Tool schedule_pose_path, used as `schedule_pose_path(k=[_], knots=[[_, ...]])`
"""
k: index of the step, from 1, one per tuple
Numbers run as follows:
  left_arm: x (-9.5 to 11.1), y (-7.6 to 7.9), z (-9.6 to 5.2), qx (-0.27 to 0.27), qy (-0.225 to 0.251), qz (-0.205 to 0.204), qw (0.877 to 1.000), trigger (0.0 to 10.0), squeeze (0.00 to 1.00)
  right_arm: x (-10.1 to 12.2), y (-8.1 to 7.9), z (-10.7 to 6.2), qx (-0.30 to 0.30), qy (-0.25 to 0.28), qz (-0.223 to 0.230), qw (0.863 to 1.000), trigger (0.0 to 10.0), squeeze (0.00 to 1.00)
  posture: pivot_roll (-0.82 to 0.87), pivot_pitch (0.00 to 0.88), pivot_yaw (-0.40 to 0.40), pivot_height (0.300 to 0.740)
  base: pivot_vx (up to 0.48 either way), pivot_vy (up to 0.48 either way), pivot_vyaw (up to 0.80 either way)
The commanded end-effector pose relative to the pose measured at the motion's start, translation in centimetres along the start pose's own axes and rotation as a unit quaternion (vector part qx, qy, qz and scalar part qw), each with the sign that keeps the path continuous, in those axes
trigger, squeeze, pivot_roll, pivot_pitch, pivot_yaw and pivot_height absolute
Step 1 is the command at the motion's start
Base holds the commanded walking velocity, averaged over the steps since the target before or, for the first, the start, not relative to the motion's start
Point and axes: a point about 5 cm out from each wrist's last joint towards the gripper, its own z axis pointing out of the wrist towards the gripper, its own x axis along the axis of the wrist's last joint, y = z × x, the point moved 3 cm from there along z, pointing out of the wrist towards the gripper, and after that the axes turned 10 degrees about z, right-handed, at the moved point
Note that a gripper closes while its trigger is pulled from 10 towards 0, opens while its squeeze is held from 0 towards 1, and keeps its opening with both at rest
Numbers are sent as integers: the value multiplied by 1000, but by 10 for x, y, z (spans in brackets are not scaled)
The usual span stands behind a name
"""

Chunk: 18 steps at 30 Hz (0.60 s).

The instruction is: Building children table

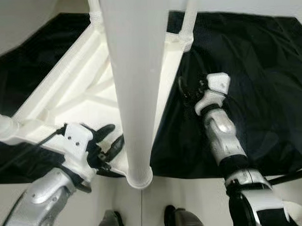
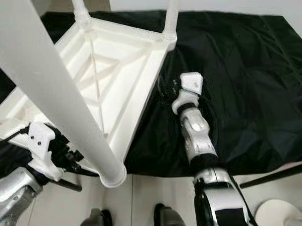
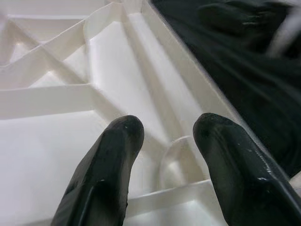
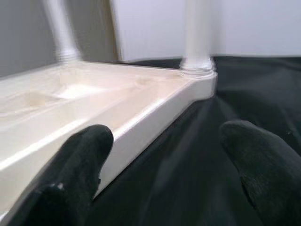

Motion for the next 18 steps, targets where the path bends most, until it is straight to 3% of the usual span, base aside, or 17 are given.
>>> schedule_pose_path(k=[1,9,18], knots=[[1,0,-2,-49,7,14,999,10000,0,13,-8,-8,46,6,12,999,10000,0,-15,212,44,740,0,0,0],[-8,4,-7,-152,-9,74,986,10000,0,33,-5,-30,122,-14,-2,992,10000,0,-40,200,47,740,0,0,0],[-17,6,-12,-208,-28,97,973,10000,0,45,-4,-40,149,-42,-10,988,10000,0,-40,201,41,740,0,0,0]])
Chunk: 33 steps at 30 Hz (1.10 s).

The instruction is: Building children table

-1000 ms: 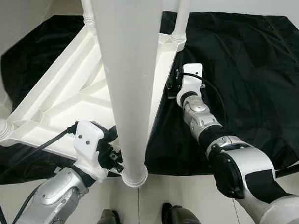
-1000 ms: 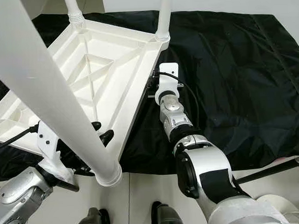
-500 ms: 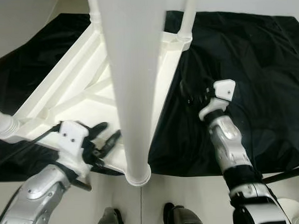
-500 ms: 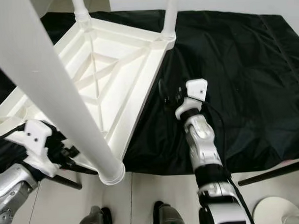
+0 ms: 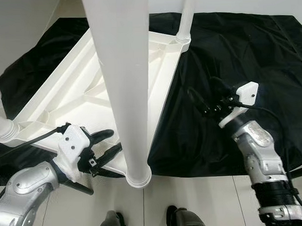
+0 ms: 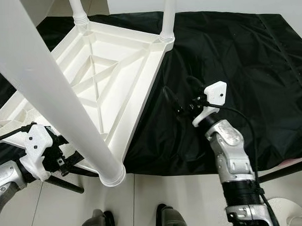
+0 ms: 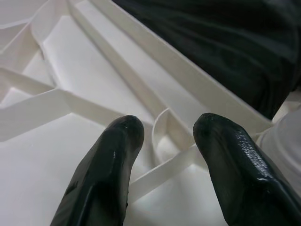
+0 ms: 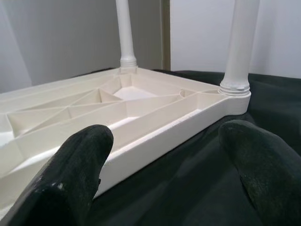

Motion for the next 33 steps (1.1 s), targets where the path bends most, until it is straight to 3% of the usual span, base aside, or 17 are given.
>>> schedule_pose_path(k=[1,5,12,17,18,20,21,26,27,28,29,33], knots=[[-3,11,0,-53,1,2,999,10000,0,0,-3,-3,9,-5,10,1000,10000,0,-40,201,41,740,0,0,0],[-13,4,-2,-61,-13,26,998,10000,0,2,-8,-5,22,-15,14,1000,10000,0,-34,202,34,740,0,0,0],[-48,-12,-6,-83,-98,61,990,10000,0,0,-18,-3,44,-23,21,999,10000,0,-28,188,33,740,0,0,0],[-53,-17,-9,-108,-109,75,985,10000,0,1,-17,-3,44,-27,18,998,10000,0,-21,193,39,740,0,0,0],[-55,-18,-10,-113,-112,74,985,10000,118,2,-16,-3,43,-27,17,999,10000,0,-21,193,40,740,0,0,0],[-57,-19,-9,-117,-112,73,984,10000,118,2,-16,-2,41,-28,16,999,10000,0,-21,193,40,740,0,0,0],[-57,-21,-9,-121,-109,75,984,10000,1000,2,-15,-3,39,-28,15,999,10000,0,-21,193,47,740,0,0,0],[-62,-25,-12,-137,-131,91,978,10000,1000,2,-14,-5,34,-28,13,999,10000,0,-24,188,56,740,0,0,0],[-67,-28,-11,-142,-148,102,973,10000,447,2,-15,-5,32,-28,10,999,10000,0,-24,189,62,740,0,0,0],[-67,-28,-11,-142,-148,102,973,10000,447,2,-15,-5,32,-28,10,999,10000,0,-24,189,62,740,0,0,0],[-69,-30,-9,-149,-153,104,971,10000,0,2,-15,-5,30,-26,8,999,10000,0,-23,188,68,740,0,0,0],[-74,-39,-5,-132,-176,116,969,10000,0,2,-16,-6,28,-25,8,999,10000,0,-22,189,75,740,0,0,0]])
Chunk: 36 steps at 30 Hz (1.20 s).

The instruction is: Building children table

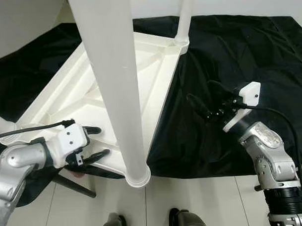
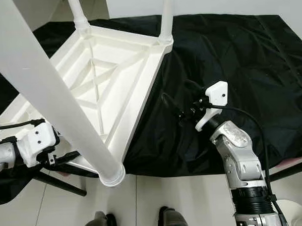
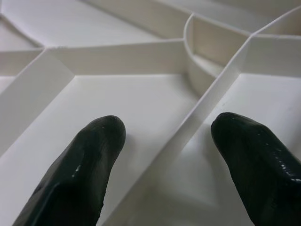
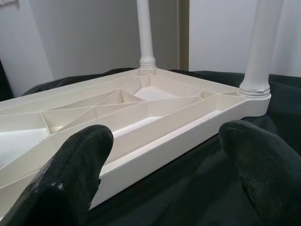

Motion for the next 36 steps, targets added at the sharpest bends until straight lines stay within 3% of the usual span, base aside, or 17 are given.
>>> schedule_pose_path(k=[1,5,19,29,33,34,35,36], knots=[[-21,14,-2,-31,-49,-23,998,10000,0,0,-2,-2,0,0,0,1000,10000,0,-22,189,75,740,0,0,0],[-33,5,-2,-33,-78,-22,996,10000,0,-3,-4,-2,-3,0,1,1000,10000,0,-20,194,82,740,0,0,0],[-36,-2,2,-47,-79,-15,996,10000,0,-5,-6,-2,-6,-4,-2,1000,10000,0,-17,215,97,740,0,0,0],[-35,-11,6,-17,-56,-53,997,10000,0,-10,-7,-5,-15,-9,-6,1000,10000,0,-12,232,116,740,0,0,0],[-26,-9,7,-26,-22,-68,997,10000,0,-11,-4,-6,-25,-9,-8,1000,10000,0,-8,235,120,740,0,0,0],[-23,-8,7,-30,-14,-71,997,8863,0,-11,-3,-6,-27,-8,-9,1000,10000,0,-5,238,120,740,0,0,0],[-23,-8,7,-30,-14,-71,997,8863,0,-11,-3,-6,-27,-8,-9,1000,10000,0,-5,238,120,740,0,0,0],[-22,-7,7,-33,-9,-70,997,8235,0,-11,-3,-5,-28,-8,-9,1000,10000,0,-5,238,120,740,0,0,0]])
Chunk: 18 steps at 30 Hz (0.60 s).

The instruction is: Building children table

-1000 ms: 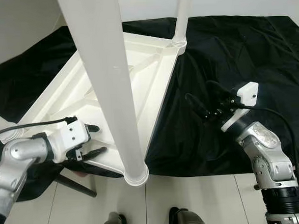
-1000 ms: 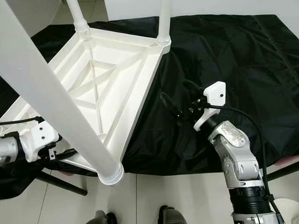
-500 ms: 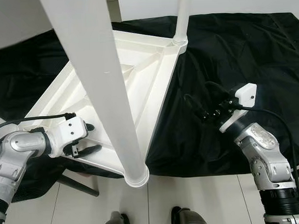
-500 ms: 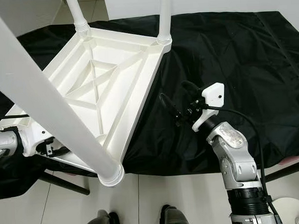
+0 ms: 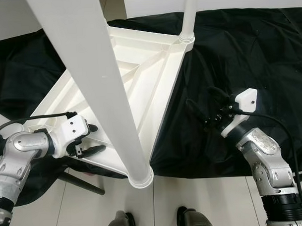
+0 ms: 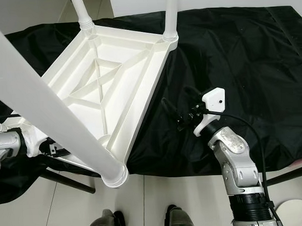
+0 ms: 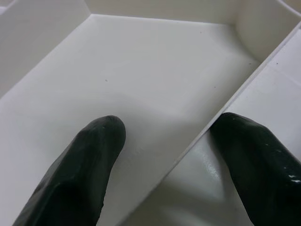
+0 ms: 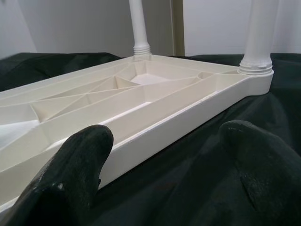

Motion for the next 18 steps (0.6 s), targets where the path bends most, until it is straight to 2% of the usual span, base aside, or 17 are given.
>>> schedule_pose_path(k=[1,2,5,6,7,8,9,15,18], knots=[[-2,9,2,-16,5,-14,1000,8235,0,-1,-1,1,0,2,-4,1000,10000,0,-5,238,120,740,0,0,0],[-1,9,2,-17,8,-14,1000,5647,0,-1,-2,1,1,2,-4,1000,10000,0,-2,238,119,740,0,0,0],[-1,9,2,-18,10,-15,1000,5490,0,-1,-3,2,1,3,-3,1000,10000,0,-1,237,118,740,0,0,0],[1,9,2,-19,15,-18,1000,1804,0,-1,-3,3,3,2,-4,1000,10000,0,1,236,117,740,0,0,0],[1,9,2,-19,15,-18,1000,1804,0,-1,-3,3,3,2,-4,1000,10000,0,1,236,117,740,0,0,0],[1,9,2,-19,18,-20,999,353,0,-1,-4,3,3,2,-4,1000,10000,0,1,236,117,740,0,0,0],[5,9,1,-18,31,-28,999,0,0,-1,-3,4,4,3,-5,1000,10000,0,3,238,110,740,0,0,0],[12,11,-1,-17,57,-45,997,0,0,1,-1,7,5,4,-6,1000,10000,0,2,235,102,740,0,0,0],[14,9,-1,-1,61,-52,997,0,0,2,-2,8,9,4,-9,1000,10000,0,-4,232,92,740,0,0,0]])
